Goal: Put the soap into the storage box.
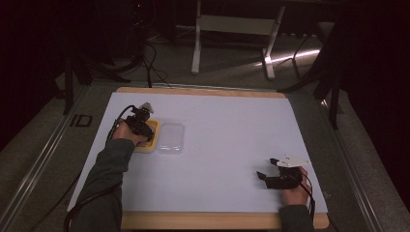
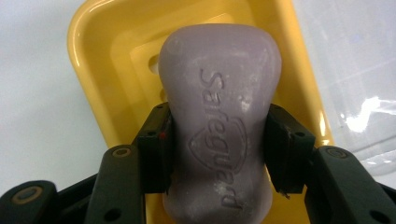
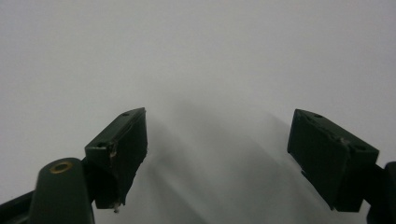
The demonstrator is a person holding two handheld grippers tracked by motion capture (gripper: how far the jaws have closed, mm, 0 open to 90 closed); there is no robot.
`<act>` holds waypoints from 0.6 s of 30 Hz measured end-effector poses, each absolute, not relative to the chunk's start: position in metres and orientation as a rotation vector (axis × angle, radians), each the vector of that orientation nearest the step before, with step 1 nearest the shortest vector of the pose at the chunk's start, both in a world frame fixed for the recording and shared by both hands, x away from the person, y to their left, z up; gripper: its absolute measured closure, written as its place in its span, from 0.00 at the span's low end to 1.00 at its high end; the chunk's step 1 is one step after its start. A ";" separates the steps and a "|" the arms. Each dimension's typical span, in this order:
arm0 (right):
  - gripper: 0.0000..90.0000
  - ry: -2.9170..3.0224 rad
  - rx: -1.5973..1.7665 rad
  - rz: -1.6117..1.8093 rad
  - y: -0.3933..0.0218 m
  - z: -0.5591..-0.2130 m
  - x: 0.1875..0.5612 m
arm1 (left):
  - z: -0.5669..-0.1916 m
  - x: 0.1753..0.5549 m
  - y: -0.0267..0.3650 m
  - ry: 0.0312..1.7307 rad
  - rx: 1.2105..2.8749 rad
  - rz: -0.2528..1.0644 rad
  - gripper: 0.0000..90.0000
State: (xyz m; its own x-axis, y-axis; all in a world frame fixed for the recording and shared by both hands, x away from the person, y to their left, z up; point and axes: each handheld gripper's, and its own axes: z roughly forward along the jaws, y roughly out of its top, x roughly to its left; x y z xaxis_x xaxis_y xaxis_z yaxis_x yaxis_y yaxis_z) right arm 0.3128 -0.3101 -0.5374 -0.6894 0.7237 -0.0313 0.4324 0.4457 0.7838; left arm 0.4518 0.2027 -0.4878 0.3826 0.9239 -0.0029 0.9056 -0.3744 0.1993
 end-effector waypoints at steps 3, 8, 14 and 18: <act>0.22 2.341 0.980 1.111 -0.310 -0.538 0.313 | -0.481 0.451 0.206 1.642 2.433 0.164 0.50; 0.22 2.340 0.982 1.109 -0.309 -0.538 0.313 | -0.468 0.447 0.208 1.617 2.417 0.248 0.45; 0.22 2.340 0.980 1.109 -0.310 -0.538 0.313 | -0.465 0.441 0.206 1.588 2.421 0.309 0.43; 0.22 2.340 0.982 1.109 -0.310 -0.538 0.313 | -0.463 0.438 0.205 1.561 2.408 0.338 0.43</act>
State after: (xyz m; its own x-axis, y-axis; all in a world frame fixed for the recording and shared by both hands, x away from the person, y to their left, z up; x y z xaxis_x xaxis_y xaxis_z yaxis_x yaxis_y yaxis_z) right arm 0.3129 -0.3096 -0.5376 -0.6888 0.7242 -0.0333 0.4329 0.4477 0.7824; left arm 0.4377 0.2053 -0.4631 0.3984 0.9154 0.0571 0.8572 -0.3937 0.3319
